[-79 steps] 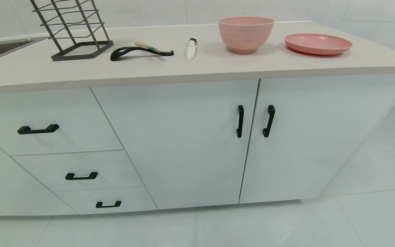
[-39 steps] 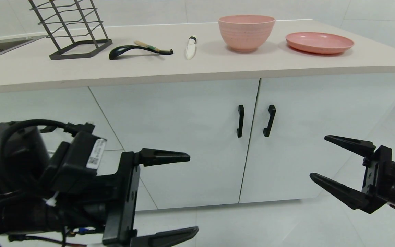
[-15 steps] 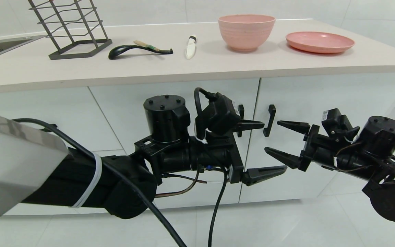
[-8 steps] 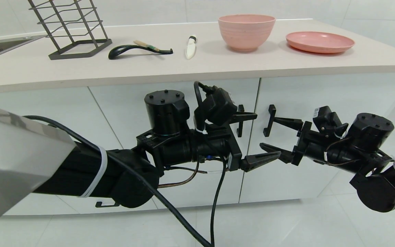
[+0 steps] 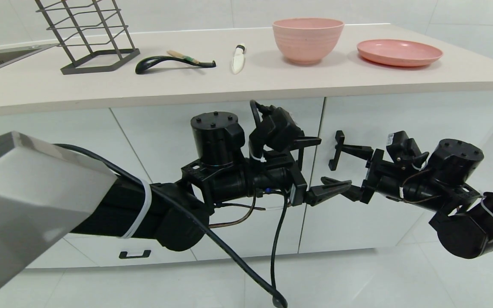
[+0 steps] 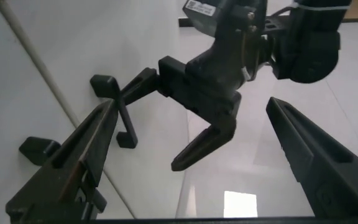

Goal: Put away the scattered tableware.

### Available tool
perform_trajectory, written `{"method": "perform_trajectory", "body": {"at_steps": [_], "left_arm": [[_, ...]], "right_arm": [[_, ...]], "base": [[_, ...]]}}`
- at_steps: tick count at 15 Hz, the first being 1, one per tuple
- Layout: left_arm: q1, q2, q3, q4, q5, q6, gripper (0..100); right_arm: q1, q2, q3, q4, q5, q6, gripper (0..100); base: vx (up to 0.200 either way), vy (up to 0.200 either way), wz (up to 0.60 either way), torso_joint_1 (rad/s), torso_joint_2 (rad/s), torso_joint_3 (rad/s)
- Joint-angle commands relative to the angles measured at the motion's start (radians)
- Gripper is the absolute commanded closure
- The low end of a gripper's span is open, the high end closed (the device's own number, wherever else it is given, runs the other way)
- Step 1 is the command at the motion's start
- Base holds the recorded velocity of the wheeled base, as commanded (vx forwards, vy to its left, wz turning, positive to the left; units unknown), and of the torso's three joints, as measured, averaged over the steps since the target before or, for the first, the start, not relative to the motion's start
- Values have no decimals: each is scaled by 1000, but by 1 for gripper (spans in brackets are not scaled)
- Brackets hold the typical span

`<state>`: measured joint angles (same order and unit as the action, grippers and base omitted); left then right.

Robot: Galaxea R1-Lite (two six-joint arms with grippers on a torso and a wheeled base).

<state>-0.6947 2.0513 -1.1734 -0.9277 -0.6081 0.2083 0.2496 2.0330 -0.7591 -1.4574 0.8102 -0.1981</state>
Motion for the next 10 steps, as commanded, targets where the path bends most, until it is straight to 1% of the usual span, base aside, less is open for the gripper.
{"method": "perform_trajectory", "body": {"at_steps": [1,3,5,7,10], "left_arm": [[0,7,-3,-3,21,-30,0],[0,7,-3,-3,60,-55,0],[0,6,-3,-3,82,-70,0],[0,7,-3,-3,87,-70,0],[-3,20,-8,-16,80,-69,0]], "right_arm": [[0,6,-2,-1,40,0,0],[0,3,0,-1,76,2,0],[0,-11,6,-1,110,2,0],[0,-43,34,-1,138,2,0],[0,-132,167,-1,202,0,0]], "base": [[0,0,0,0,0,0],[0,0,0,0,0,0],[0,0,0,0,0,0],[0,0,0,0,0,0],[0,0,0,0,0,0]]}}
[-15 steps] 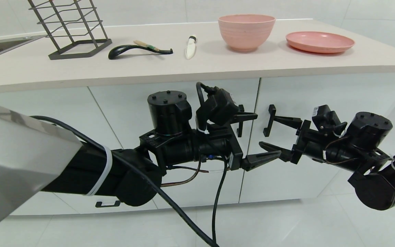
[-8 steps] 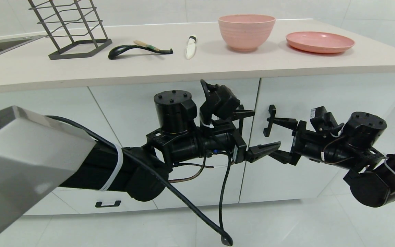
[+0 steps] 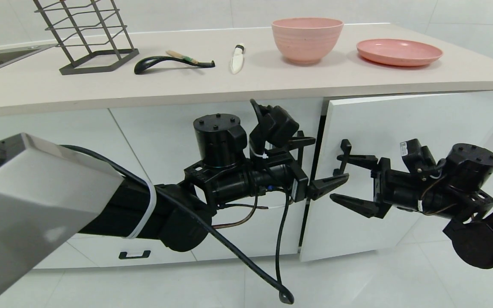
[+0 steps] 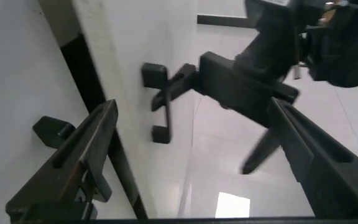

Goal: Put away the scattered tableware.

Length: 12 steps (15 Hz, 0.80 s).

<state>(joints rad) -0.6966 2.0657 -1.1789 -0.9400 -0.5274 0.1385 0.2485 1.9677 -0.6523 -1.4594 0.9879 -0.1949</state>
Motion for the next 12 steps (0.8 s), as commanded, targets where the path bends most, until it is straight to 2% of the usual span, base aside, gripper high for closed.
{"method": "perform_trajectory", "body": {"at_steps": [1,3,4,6,7,10,12], "left_arm": [[-3,14,-15,-6,-5,1,0],[-8,33,-39,-25,-26,3,0],[-23,56,-61,-56,-57,1,0],[-44,82,-85,-63,-62,1,0],[-57,89,-96,-68,-66,1,0],[-113,94,-103,-114,-128,0,0],[-133,94,-102,-114,-131,0,0]], "right_arm": [[2,-101,106,1,40,-5,0],[2,-142,166,1,51,-6,0],[2,-173,207,1,54,-8,0],[2,-205,252,1,61,-9,0],[2,-214,267,1,61,-11,0],[-3,-219,287,2,48,-28,0],[-25,-204,283,5,2,-32,0]], "base": [[0,0,0,0,0,0],[0,0,0,0,0,0],[0,0,0,0,0,0],[0,0,0,0,0,0],[0,0,0,0,0,0],[0,0,0,0,0,0],[0,0,0,0,0,0]]}}
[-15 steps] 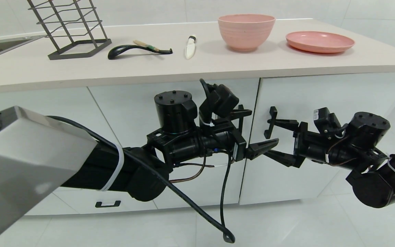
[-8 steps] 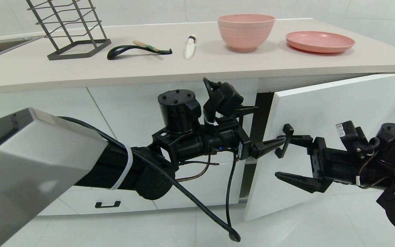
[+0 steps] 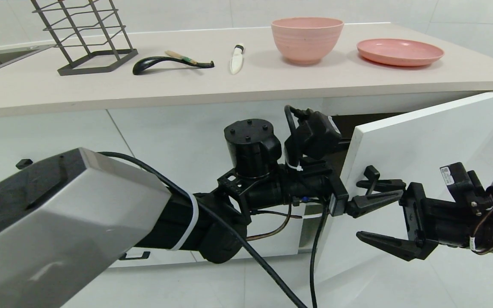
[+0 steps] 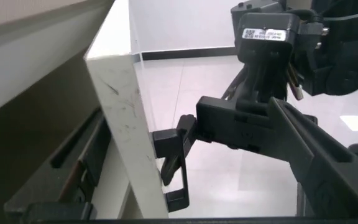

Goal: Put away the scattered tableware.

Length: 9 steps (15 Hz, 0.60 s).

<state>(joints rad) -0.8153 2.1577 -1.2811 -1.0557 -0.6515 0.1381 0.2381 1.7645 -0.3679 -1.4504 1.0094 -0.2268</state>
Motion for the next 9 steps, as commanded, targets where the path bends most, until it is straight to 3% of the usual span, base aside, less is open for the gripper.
{"method": "perform_trajectory", "body": {"at_steps": [1,5,9], "left_arm": [[-21,5,0,2,-7,0,0],[-28,16,-1,0,-8,-2,0],[-35,16,-1,0,-8,-3,0]], "right_arm": [[-37,6,-3,-4,-35,-2,0],[-114,27,-2,-4,-35,-9,0],[-135,38,3,-4,-35,-9,0]], "base": [[0,0,0,0,0,0],[0,0,0,0,0,0],[0,0,0,0,0,0]]}}
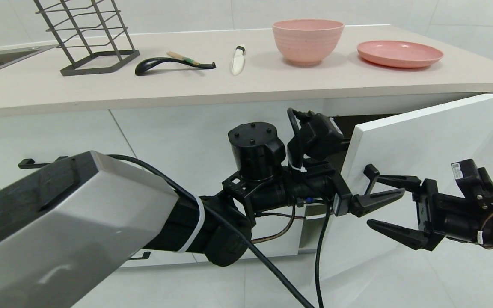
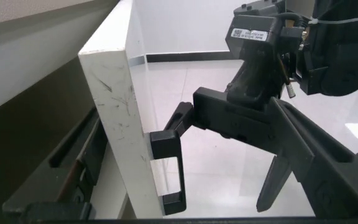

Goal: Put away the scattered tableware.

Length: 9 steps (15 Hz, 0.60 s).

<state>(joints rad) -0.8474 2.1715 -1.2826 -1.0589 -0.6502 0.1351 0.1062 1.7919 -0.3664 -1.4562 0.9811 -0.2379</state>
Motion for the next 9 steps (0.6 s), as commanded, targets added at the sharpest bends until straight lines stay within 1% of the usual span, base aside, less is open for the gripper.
{"method": "perform_trajectory", "body": {"at_steps": [1,3,5,6,7,8,9], "left_arm": [[-2,2,0,4,-9,0,0],[-13,2,0,2,-5,-25,0],[-25,2,0,-12,7,-65,0],[-36,4,-1,-23,49,-100,0],[-44,4,-1,-23,77,-121,0],[-47,5,-1,-23,95,-134,0],[-48,14,-6,-23,98,-134,0]], "right_arm": [[-3,11,1,2,-7,2,0],[-3,-34,30,3,-22,0,0],[-5,-103,96,8,-90,-3,0],[-5,-183,161,10,-111,-4,0],[-5,-238,202,17,-122,-4,0],[-13,-292,242,22,-151,-4,0],[-31,-338,279,22,-165,-6,0]], "base": [[0,0,0,0,0,0],[0,0,0,0,0,0],[0,0,0,0,0,0],[0,0,0,0,0,0],[0,0,0,0,0,0],[0,0,0,0,0,0],[0,0,0,0,0,0]]}}
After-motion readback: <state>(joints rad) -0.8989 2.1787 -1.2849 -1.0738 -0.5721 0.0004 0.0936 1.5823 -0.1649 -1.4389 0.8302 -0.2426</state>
